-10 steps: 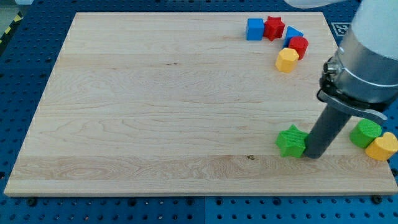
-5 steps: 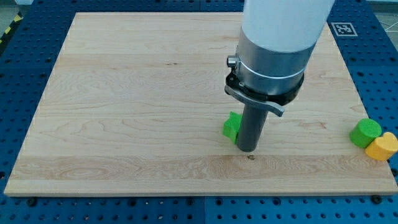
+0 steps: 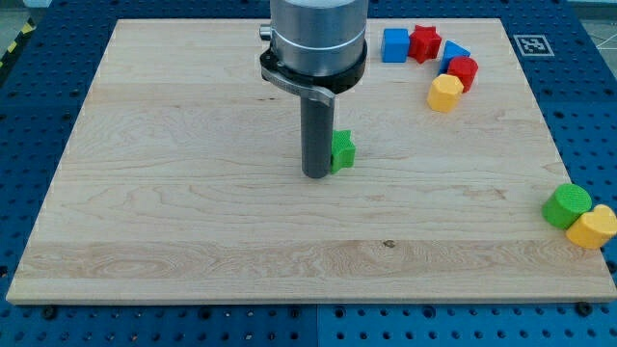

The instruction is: Move the green star closer to the blue cube

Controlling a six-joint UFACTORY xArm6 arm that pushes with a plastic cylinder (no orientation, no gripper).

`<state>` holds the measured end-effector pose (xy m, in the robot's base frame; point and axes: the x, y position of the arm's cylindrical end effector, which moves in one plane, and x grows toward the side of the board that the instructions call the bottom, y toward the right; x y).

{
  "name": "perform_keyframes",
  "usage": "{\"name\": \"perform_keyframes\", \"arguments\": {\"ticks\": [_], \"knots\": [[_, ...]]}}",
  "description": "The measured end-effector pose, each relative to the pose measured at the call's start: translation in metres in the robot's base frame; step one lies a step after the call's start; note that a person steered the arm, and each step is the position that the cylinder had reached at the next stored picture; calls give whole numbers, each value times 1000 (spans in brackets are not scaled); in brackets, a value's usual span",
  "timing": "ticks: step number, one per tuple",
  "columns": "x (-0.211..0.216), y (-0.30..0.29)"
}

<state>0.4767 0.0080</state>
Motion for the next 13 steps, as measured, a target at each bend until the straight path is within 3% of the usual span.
{"name": "perform_keyframes", "arguments": {"ticks": [2, 10, 13], "knots": [[-2, 36], [-122, 70], [-129, 87]]}}
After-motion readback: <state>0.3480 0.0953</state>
